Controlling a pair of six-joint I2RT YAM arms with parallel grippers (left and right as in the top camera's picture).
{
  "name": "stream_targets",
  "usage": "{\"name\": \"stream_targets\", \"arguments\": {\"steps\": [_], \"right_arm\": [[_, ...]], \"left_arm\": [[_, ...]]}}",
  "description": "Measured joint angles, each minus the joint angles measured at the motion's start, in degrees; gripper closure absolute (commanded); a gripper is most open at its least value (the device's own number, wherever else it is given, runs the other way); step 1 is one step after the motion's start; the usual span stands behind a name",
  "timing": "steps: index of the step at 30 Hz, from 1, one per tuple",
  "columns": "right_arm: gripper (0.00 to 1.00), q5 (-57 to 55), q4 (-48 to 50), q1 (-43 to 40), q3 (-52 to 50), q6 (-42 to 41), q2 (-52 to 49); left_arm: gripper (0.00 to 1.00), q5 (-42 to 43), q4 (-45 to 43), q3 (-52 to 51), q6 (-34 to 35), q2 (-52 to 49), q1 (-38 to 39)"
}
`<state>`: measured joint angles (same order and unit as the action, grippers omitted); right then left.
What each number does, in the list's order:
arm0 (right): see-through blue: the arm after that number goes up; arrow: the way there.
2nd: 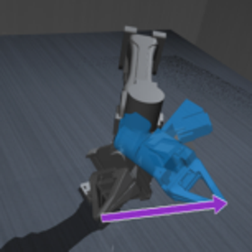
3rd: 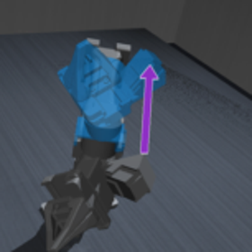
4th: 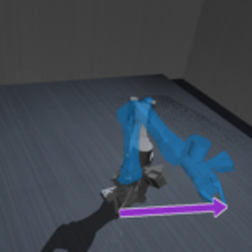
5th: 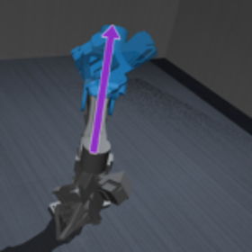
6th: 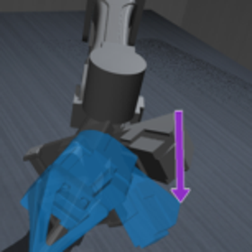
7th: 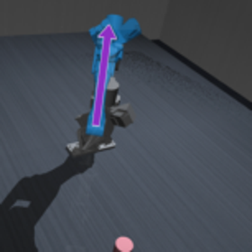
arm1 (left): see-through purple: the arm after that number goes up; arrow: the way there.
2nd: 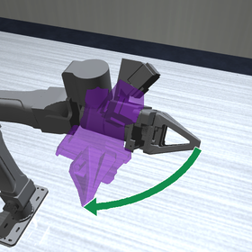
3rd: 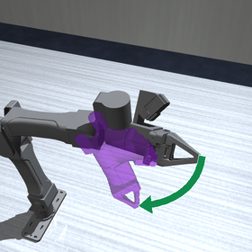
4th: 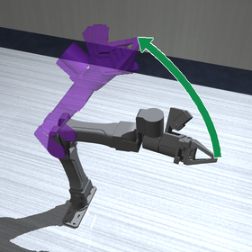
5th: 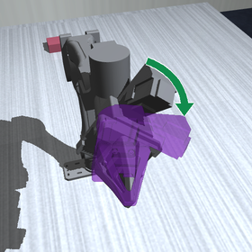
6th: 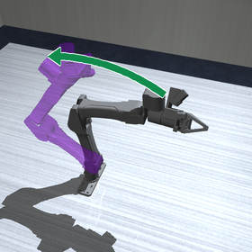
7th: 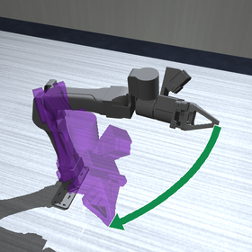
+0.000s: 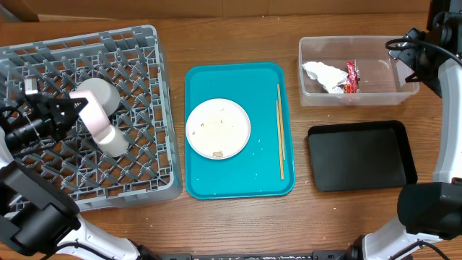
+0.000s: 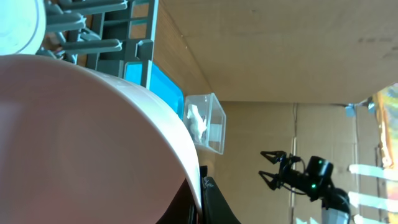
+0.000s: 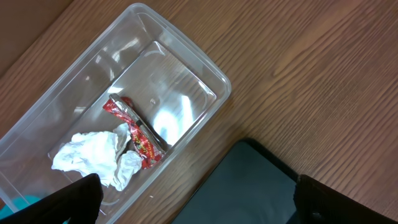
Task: Sort waste into correct bins and load items into the dishwasher
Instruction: 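Regrasp the pink bowl in the rack with the left gripper, then slide the pink bowl to the rack's lower-left slot and set it down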
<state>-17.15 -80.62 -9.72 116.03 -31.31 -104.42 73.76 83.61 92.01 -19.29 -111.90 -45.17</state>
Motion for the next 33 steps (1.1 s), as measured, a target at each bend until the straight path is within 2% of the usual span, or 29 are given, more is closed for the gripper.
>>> {"name": "stream_targets", "arguments": {"steps": [13, 33], "right_arm": [[0.00, 0.0, 0.0, 0.0, 0.0, 0.0, 0.0], [0.00, 0.0, 0.0, 0.0, 0.0, 0.0, 0.0]], "left_arm": [[0.96, -1.6, 0.5, -0.6, -0.9, 0.0, -4.7], [0.96, -2.3, -7.4, -3.4, -1.7, 0.0, -5.2]]}}
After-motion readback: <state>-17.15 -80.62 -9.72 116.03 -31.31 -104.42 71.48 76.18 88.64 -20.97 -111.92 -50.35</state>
